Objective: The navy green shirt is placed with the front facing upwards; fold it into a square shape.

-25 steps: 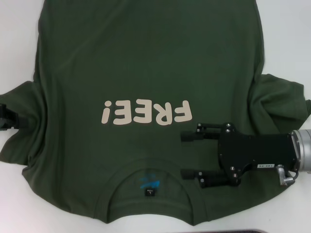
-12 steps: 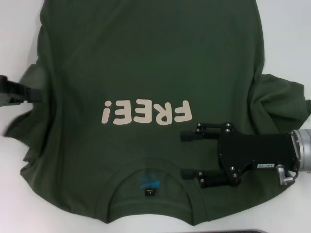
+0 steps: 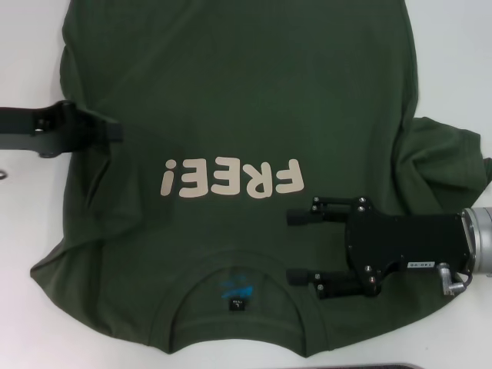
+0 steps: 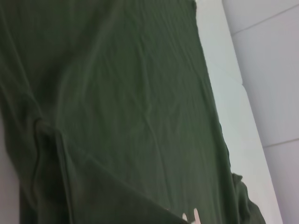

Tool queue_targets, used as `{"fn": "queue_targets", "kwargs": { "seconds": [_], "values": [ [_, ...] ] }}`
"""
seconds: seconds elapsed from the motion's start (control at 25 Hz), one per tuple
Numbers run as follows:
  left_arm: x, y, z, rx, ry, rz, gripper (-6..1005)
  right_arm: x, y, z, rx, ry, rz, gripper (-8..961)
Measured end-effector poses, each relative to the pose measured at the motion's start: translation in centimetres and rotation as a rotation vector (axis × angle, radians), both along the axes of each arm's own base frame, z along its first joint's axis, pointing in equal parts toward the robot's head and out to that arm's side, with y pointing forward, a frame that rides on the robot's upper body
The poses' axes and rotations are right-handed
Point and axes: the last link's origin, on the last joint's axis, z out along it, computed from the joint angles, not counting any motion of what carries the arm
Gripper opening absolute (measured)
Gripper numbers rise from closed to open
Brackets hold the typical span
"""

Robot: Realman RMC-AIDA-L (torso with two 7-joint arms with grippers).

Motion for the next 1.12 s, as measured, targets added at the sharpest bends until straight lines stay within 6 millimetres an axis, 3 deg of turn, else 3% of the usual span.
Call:
{"fn": "queue_targets", "kwargs": {
  "seconds": [0.24,0.72,1.12],
  "values": [
    [0.1,1.2,-2.4,0.043,0.025,0.046,38,0.1,-0.1,-0.1,-0.001,-0.003,-0.005,808],
    [-0.2,2.3,-4.4,0.084,0.044,0.108,42,0.3,0.3,-0.3,0.019,-0.023,-0.014,806],
    [0.7,3.3,-6.1,0.114,0.048,0.122,49,0.2,0.8,-0.4,0.034,-0.036,-0.016,807]
  ]
}}
